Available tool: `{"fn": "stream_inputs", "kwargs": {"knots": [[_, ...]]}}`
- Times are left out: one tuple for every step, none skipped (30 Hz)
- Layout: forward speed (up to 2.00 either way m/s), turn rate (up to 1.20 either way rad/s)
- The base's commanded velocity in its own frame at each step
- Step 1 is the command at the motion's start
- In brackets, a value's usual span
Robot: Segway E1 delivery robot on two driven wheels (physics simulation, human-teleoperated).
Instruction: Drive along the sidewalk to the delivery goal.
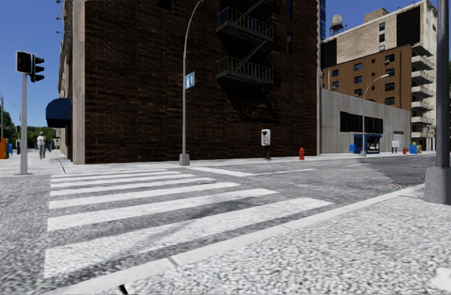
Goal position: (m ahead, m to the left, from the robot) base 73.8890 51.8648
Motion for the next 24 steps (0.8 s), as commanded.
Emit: {"fn": "stream_inputs", "kwargs": {"knots": [[2.0, 0.0], [2.0, 0.0], [2.0, 0.0], [2.0, 0.0], [2.0, 0.0], [2.0, 0.0], [2.0, 0.09], [2.0, 0.16], [2.0, 0.22], [2.0, 0.22], [1.99, 0.25], [1.77, 0.26], [1.77, 0.26], [1.59, 0.27], [1.46, 0.27], [1.35, 0.32], [1.35, 0.32], [1.29, 0.36], [1.28, 0.38], [1.27, 0.38], [1.27, 0.38], [1.27, 0.39], [1.27, 0.39], [1.27, 0.39]]}}
